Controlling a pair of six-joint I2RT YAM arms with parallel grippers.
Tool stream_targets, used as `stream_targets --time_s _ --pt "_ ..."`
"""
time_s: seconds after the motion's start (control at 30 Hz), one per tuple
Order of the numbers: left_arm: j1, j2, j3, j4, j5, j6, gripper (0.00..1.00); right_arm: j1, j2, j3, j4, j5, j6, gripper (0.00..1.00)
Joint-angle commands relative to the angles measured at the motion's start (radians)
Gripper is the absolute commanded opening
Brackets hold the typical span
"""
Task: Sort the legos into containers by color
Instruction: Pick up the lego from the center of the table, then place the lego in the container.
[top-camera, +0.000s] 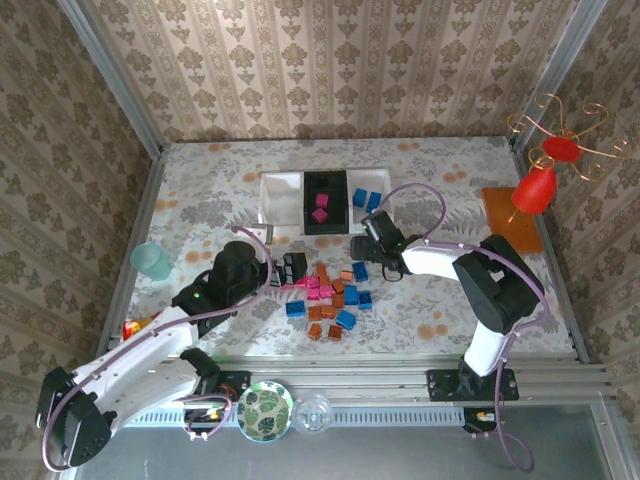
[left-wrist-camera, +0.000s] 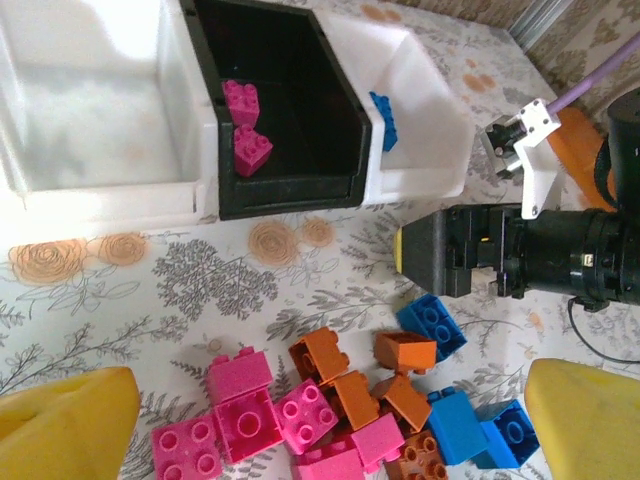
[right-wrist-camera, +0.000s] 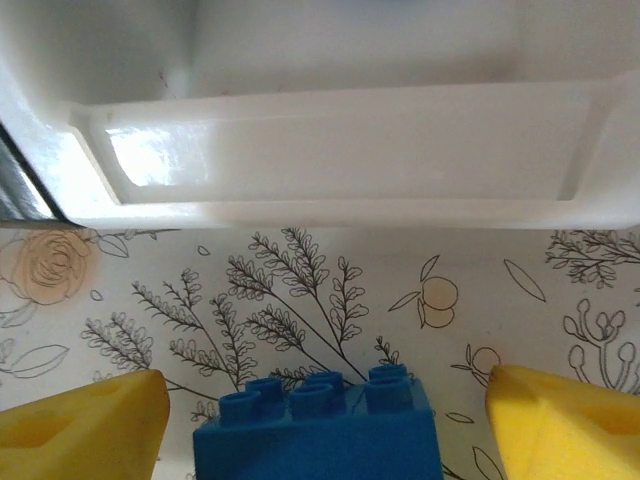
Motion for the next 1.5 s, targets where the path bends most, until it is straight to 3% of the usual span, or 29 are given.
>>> stream_targets --time_s 0.0,0.37,0.6,0.77,1.07,1.4,1.47 --pt "-0.004 -0.011 -0.01 -0.007 -0.031 -0.02 1.0 -0.008 0.027 0.021 0.008 -0.018 -0.012 0.8" --pt "0.0 -0.039 -0.028 -0.016 -0.062 -0.004 1.0 -0.022 -0.096 -0.082 0.039 -0.07 -0.03 0.45" --pt "0.009 -0.066 -0.039 -0.051 -0.081 0.011 1.0 -0.019 -0.353 -0.118 -0.044 -0.085 -0.061 0.42" --pt "0.02 -0.092 -0.052 -0.056 -0.081 0.006 1.0 -0.034 -0.364 0.007 -0.124 -0.081 -0.089 0.42" --pt "0.066 -0.113 -0.061 -0.067 -0.013 -0.011 1.0 -0.114 -0.141 0.306 -0.203 -0.109 -0.114 0.42" --pt "0.092 -0.13 -0.077 -0.132 -0.013 -0.03 1.0 -0.122 0.134 0.578 -0.328 -0.015 -0.086 0.42" --pt "0.094 -0.122 -0.075 -0.144 -0.006 -0.03 1.0 -0.127 0.167 0.599 -0.347 0.0 -0.066 0.47"
